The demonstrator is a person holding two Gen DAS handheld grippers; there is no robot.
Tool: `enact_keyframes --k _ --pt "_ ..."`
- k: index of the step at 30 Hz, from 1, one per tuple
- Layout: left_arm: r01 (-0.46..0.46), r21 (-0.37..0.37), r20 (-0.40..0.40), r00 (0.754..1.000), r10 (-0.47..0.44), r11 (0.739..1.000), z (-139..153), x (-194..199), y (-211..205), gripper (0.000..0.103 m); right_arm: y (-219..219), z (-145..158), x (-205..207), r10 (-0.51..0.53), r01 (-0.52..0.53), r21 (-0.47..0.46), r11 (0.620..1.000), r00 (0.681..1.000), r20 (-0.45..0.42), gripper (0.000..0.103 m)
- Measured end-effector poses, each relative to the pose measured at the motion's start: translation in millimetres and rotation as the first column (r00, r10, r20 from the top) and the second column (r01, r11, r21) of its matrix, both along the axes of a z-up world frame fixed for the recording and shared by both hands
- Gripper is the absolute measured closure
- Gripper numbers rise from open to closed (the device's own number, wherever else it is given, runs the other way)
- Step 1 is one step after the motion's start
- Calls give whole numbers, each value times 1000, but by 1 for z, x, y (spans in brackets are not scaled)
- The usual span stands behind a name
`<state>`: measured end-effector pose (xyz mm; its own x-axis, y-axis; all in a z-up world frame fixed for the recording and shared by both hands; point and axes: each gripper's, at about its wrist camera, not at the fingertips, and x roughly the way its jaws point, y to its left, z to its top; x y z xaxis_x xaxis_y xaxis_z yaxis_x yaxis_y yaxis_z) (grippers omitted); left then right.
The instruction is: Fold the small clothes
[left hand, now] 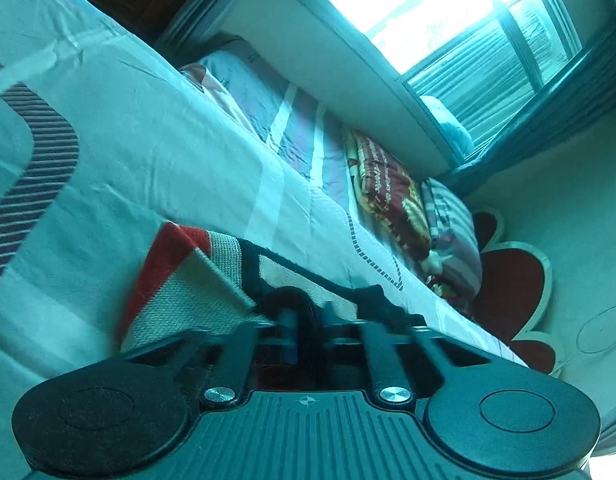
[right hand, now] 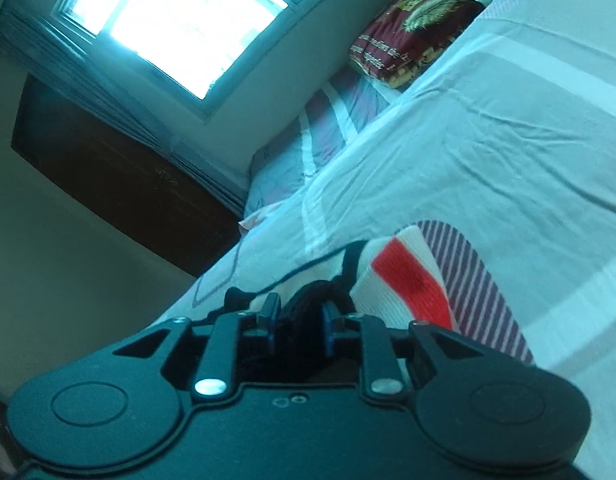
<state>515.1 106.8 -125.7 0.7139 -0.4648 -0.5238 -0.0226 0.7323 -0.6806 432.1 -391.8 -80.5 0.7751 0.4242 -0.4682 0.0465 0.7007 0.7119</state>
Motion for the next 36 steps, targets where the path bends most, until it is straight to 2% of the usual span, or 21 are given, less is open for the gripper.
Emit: enact_keyframes --k 2,3,4,5,8,9,12,16,17,19,21,22,24,25,27,30,32,34,35,36 --pt "-4 -5 59 998 4 1000 0 -3 -3 38 -1 0 0 -6 6 9 1000 1000 15 77" --pt "-2 3 82 997 2 1000 2 -5 -5 32 -1 2 -2 -11 11 9 1000 1000 26 74" --pt "0 21 94 996 -2 1000 5 -6 -8 29 -2 5 -5 -17 16 3 1000 999 37 66" --pt "-3 44 104 995 -2 999 9 -7 -9 29 -2 9 -8 -22 22 -8 1000 998 52 58" --pt "14 160 113 993 -32 987 20 -5 -12 29 -11 23 -16 -52 56 -29 998 993 107 50" --pt "31 203 99 994 -52 979 22 -2 -14 29 -13 27 -15 -49 55 -51 997 993 110 50" --pt "85 358 65 991 -116 930 29 6 -25 29 -6 34 -8 20 -5 -189 982 997 76 52" --pt "171 437 9 981 -194 883 30 20 -35 29 14 31 6 110 -98 -343 934 994 16 56" --pt "182 460 -7 980 -201 869 29 21 -35 30 19 29 9 126 -114 -368 923 992 6 58" --pt "205 505 -24 974 -224 838 28 25 -41 40 33 28 17 151 -142 -441 886 988 -15 63" --pt "231 542 -35 967 -252 808 27 26 -49 62 48 27 21 201 -186 -521 833 979 -28 73" --pt "244 547 -45 964 -263 801 27 27 -51 64 54 26 23 231 -216 -550 806 972 -44 81" --pt "227 569 -27 966 -258 791 36 24 -53 92 68 26 26 255 -232 -623 747 965 -54 87" --pt "197 568 -1 971 -239 799 40 22 -51 95 72 27 25 257 -222 -648 728 966 -43 97" --pt "118 553 66 981 -184 825 47 12 -44 95 71 32 19 226 -167 -655 737 974 5 98" --pt "-18 544 167 982 -87 839 49 -8 -33 96 62 36 10 169 -91 -640 763 984 62 98" --pt "-61 551 157 987 -32 832 39 -4 -27 96 61 29 12 149 -78 -669 739 988 50 98" --pt "-36 573 103 994 -29 819 27 1 -29 96 60 17 18 124 -93 -672 735 992 -2 98" --pt "-39 594 110 993 -33 804 26 2 -34 96 62 15 17 118 -83 -679 729 993 5 98" --pt "-35 631 109 993 -44 775 28 2 -40 96 66 15 15 116 -76 -696 714 993 11 98"
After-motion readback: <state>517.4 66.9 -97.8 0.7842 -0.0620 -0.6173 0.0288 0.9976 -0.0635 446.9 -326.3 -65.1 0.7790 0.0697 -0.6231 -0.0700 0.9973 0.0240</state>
